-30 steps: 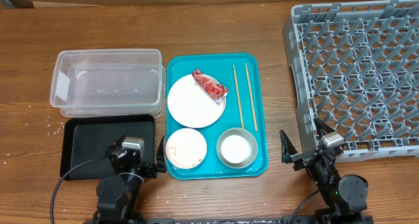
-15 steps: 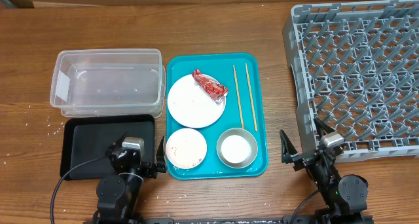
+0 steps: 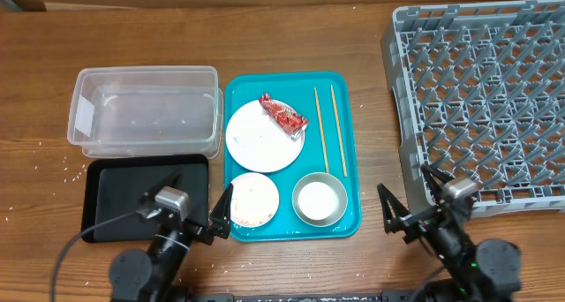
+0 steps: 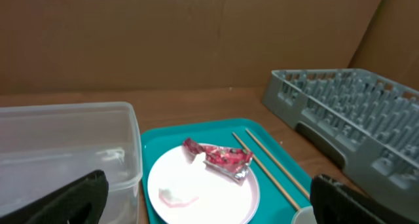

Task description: Sort waste into correct bins and load items into the dishwasher

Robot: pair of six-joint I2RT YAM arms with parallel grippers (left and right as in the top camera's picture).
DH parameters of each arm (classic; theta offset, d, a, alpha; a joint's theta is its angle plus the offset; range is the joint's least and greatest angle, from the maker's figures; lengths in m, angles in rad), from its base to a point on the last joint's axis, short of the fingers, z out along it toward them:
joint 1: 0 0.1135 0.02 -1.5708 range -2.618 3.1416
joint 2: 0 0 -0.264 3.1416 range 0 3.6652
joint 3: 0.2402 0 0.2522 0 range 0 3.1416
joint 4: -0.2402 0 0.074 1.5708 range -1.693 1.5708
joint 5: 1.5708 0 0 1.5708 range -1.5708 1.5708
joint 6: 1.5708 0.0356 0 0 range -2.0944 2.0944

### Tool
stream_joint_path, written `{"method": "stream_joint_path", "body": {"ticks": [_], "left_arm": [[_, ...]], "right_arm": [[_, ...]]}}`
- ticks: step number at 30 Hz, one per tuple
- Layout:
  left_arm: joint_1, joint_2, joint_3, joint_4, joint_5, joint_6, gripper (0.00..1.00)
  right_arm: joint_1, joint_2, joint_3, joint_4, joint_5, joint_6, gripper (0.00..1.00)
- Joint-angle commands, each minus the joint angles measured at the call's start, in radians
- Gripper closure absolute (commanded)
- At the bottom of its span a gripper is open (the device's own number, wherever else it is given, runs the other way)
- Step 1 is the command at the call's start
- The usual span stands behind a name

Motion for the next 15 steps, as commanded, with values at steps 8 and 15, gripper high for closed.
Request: {"method": "stream_joint_path", "body": {"ticks": [8,15], "left_arm": [[0.007,0.850,0.935,-0.742,0.061,-0.006,0.00],[-0.061,1.215,1.133,-0.902,0.344,-0.034,0.00]], "right_arm": [[-0.008,0.631,0.716,-0.473,0.039,0.014,0.00],[-0.008,0.808,0.818,-0.564,-0.146,0.058,0.00]]}}
